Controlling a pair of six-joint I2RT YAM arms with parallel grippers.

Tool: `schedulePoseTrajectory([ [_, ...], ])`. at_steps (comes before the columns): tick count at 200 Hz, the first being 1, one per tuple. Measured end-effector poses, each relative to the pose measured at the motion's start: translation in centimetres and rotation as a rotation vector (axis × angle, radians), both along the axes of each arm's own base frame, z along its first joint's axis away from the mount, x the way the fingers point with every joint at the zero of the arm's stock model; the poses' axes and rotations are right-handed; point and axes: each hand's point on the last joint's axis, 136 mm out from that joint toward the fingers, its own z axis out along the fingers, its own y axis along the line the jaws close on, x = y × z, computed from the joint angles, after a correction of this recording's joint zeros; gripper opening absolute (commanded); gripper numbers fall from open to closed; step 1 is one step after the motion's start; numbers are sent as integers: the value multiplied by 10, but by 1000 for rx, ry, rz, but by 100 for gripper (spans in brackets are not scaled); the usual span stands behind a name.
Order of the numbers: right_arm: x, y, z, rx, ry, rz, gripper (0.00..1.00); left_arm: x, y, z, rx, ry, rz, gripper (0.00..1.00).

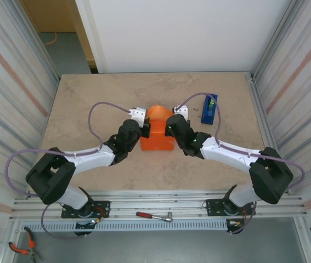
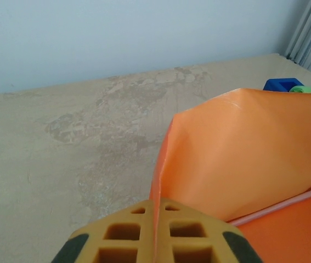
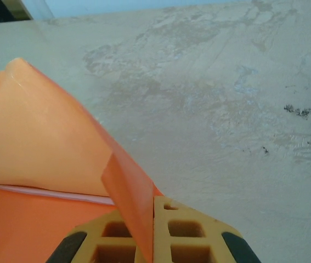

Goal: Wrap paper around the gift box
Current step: Fold the wrapping paper for the gift box.

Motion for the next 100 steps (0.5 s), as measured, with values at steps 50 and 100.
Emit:
schedulePoseTrajectory([
  [50,-3,-1,0,36,-4,-11,0,-5,23,26,-100,-28,45,69],
  [100,-4,-1,0,53,-3,-22,0,-14,62,66,-249,-88,106,70],
])
